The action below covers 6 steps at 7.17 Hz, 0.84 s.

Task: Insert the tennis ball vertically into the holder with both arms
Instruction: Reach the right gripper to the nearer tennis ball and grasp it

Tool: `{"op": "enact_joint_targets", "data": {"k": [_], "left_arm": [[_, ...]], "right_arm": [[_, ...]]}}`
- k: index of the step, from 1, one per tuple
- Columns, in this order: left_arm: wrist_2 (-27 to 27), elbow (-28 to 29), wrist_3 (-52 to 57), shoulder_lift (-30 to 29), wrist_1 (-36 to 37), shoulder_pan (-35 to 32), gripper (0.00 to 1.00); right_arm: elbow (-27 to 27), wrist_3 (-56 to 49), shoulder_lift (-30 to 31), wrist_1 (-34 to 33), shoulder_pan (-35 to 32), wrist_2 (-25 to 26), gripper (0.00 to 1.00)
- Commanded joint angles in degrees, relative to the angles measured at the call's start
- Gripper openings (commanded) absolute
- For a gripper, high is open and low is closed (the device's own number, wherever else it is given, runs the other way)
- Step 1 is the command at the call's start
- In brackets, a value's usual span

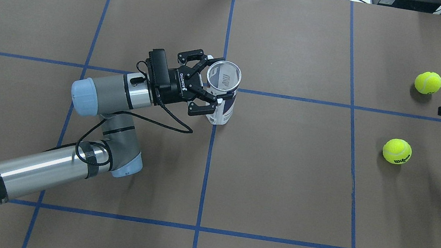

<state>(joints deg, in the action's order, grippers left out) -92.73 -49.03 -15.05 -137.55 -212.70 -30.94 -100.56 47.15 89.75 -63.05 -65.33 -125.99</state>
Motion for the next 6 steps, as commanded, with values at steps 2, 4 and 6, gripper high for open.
{"op": "enact_joint_targets", "data": {"k": [2,4,6], "left_arm": [[0.0,-0.02,0.02,0.0,0.0,0.0,0.92],[0.0,0.07,0.02,0.0,0.0,0.0,0.92],[0.0,0.07,0.02,0.0,0.0,0.0,0.92]], "right_arm": [[-0.16,14.17,-0.02,6.01,11.08,10.29,1.0],[-0.16,15.34,0.33,6.01,15.83,16.19,1.0],[-0.25,15.25,1.21,6.01,19.08,19.78,1.0]]}}
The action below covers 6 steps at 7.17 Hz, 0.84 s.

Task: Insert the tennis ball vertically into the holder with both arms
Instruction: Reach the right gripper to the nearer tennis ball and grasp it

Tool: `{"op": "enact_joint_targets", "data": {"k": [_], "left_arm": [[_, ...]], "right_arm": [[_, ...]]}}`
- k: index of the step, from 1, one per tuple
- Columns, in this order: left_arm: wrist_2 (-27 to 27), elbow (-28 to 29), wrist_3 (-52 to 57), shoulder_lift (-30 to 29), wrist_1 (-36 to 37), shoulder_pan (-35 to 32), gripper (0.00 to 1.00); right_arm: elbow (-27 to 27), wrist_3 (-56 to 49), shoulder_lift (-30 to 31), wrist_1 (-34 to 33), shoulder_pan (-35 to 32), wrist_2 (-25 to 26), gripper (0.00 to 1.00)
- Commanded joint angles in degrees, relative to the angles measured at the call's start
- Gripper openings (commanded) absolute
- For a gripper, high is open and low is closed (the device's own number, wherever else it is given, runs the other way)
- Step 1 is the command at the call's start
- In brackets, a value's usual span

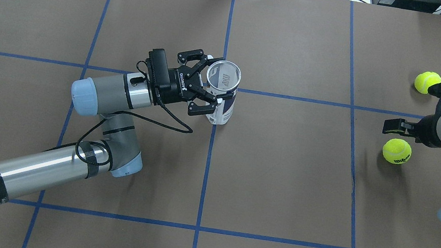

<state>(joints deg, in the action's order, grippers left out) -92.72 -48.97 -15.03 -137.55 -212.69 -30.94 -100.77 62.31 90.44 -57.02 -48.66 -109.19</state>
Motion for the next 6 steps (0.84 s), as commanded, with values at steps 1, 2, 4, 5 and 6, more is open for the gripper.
{"op": "enact_joint_targets", "data": {"k": [1,2,4,5,6], "left_arm": [[0.0,0.01,0.0,0.0,0.0,0.0,0.92],[0.0,0.01,0.0,0.0,0.0,0.0,0.92],[0.0,0.1,0.0,0.0,0.0,0.17,0.93],[0.0,0.1,0.0,0.0,0.0,0.18,0.93],[0.0,0.1,0.0,0.0,0.0,0.18,0.93]], "right_arm": [[-0.04,-0.35,1.49,-0.02,3.47,4.24,1.0],[-0.04,-0.7,2.54,-0.02,3.83,4.42,1.0],[0.05,-0.88,2.99,-0.11,5.94,6.87,1.0],[0.05,-0.79,2.99,-0.28,6.64,7.5,1.0],[0.05,-0.79,2.99,-0.45,7.17,8.55,0.97]]}}
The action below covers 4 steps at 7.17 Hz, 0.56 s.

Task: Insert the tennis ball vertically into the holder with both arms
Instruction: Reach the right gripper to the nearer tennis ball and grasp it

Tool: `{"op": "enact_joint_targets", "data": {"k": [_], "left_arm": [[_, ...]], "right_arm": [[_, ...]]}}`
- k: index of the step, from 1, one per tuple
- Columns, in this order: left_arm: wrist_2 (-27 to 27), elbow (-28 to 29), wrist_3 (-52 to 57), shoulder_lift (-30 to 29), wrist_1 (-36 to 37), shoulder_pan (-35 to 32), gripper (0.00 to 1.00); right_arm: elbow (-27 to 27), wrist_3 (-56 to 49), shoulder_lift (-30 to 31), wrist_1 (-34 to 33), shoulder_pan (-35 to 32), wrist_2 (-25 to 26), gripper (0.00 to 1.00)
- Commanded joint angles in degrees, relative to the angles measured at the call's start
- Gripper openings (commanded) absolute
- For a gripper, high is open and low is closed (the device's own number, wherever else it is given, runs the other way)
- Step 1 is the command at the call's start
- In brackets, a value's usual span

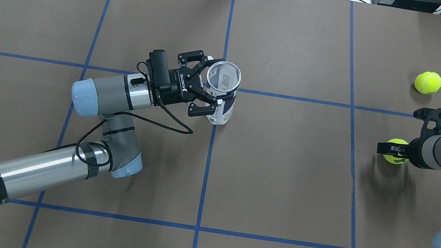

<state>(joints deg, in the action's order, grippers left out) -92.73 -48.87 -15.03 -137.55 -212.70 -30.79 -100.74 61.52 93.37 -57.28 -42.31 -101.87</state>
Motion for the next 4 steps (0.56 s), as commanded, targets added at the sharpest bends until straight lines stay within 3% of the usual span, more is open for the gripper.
{"op": "enact_joint_targets", "data": {"k": [1,2,4], "left_arm": [[0.0,0.0,0.0,0.0,0.0,0.02,0.93],[0.0,-0.08,0.0,0.0,0.0,0.02,0.93],[0.0,-0.08,0.0,0.0,0.0,-0.06,0.93]], "right_arm": [[0.01,-0.34,0.06,-0.28,0.91,1.59,0.33],[-0.16,-1.21,-0.12,-0.37,0.91,1.5,0.04],[-1.3,-1.14,-1.0,-0.46,0.91,0.8,0.0]]}}
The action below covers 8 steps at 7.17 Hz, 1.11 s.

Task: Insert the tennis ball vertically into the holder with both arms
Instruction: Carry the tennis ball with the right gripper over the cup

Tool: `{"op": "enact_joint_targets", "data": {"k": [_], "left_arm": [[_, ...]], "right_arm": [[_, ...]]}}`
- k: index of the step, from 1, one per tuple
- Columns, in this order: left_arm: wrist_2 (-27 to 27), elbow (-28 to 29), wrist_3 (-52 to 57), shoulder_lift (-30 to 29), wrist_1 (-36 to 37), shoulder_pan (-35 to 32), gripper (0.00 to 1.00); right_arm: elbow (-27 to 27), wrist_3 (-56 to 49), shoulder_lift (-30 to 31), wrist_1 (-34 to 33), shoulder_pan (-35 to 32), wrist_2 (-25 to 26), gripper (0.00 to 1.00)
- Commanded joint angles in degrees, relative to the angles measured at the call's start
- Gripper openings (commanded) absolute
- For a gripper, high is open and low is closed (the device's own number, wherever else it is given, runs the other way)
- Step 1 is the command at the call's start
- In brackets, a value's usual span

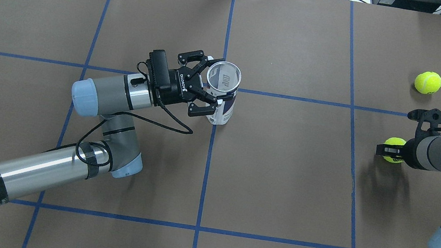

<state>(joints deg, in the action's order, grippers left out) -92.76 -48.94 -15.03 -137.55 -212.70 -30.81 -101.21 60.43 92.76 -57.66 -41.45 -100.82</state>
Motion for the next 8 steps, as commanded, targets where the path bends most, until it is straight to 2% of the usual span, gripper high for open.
{"op": "enact_joint_targets", "data": {"k": [1,4,5,6,7,8], "left_arm": [[0.04,-0.01,0.0,0.09,0.0,-0.04,0.93],[0.04,-0.19,0.0,0.53,0.0,0.05,0.93],[0.04,-0.19,0.09,0.53,0.0,0.05,0.93],[0.04,-0.19,0.09,0.53,0.0,0.05,0.93],[0.04,-0.19,0.09,0.53,0.0,0.05,0.93],[0.04,-0.19,0.09,0.53,0.0,0.05,0.93]], "right_arm": [[-2.39,0.65,-0.91,-0.09,-0.38,-0.42,0.0],[-3.11,6.33,-9.94,-0.61,-2.23,-2.61,0.0],[-5.55,7.84,-14.15,-7.05,-3.45,-5.67,0.0],[-9.58,8.56,-20.11,-18.69,-3.64,-6.13,0.0],[-11.36,11.87,-27.04,-28.2,-3.47,-6.31,0.0],[-11.72,14.69,-31.9,-33.17,-3.2,-7.01,0.0]]}}
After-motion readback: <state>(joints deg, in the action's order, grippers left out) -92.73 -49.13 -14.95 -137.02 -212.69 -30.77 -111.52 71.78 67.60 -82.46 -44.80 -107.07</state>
